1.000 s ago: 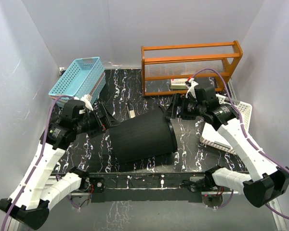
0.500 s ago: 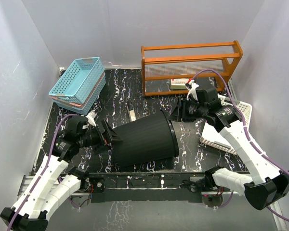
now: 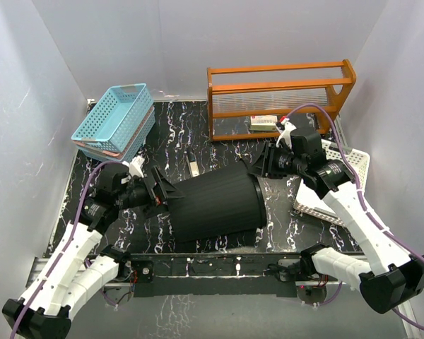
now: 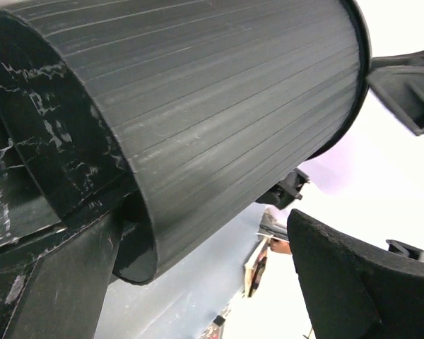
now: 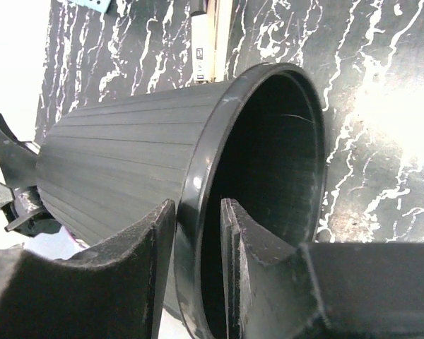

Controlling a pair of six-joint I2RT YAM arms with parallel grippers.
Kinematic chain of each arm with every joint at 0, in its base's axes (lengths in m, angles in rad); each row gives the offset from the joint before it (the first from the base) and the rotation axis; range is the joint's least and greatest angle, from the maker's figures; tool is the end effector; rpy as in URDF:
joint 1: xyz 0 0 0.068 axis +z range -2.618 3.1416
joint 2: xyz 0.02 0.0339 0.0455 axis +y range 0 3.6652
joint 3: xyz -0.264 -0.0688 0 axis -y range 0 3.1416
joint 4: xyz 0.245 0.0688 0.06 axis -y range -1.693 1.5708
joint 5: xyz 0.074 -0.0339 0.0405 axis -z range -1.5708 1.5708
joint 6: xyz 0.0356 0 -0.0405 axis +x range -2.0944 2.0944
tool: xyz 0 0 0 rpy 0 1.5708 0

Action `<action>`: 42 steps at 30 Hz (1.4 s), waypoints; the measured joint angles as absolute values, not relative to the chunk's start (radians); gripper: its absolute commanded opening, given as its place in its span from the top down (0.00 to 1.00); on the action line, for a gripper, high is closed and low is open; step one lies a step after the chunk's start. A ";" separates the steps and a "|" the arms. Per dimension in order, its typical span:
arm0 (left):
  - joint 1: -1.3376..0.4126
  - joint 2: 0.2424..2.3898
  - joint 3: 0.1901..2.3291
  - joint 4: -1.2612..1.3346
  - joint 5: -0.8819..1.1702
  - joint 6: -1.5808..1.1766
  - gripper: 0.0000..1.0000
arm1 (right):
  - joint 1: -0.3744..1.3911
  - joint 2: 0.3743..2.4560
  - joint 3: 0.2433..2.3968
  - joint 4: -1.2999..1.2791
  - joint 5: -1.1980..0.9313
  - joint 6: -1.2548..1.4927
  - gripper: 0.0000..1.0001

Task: Turn the large container upside down

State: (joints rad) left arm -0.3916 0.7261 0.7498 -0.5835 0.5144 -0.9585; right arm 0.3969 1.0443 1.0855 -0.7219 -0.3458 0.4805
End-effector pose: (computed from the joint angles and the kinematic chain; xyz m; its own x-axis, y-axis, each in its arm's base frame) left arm 0.1366 -0.0754 0.2988 -0.8694 -0.4118 -0.2732 0.0108 0.5369 -0.8436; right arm 0.1920 0.0935 0.3441 -0.7951 0.1383 -0.5905 -0.2696 0.7916 0.5484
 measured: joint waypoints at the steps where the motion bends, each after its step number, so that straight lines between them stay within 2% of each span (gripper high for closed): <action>1: -0.392 0.730 0.753 -0.568 0.516 -0.963 0.02 | 0.397 1.044 1.082 -0.714 -0.346 0.482 0.71; 9: -0.387 0.811 0.899 -0.519 0.525 -0.970 0.01 | 0.379 1.055 1.028 -0.631 -0.323 0.532 0.76; 24: -0.381 0.939 1.013 -0.262 0.549 -1.028 0.01 | 0.342 1.042 0.828 -0.308 -0.146 0.789 0.76; 33: -0.391 0.966 1.031 -0.061 0.551 -1.061 0.01 | 0.341 1.051 0.717 -0.192 -0.171 0.968 0.80; 42: -0.458 1.047 1.055 0.075 0.556 -1.071 0.01 | 0.353 1.161 0.606 -0.065 -0.250 1.057 0.79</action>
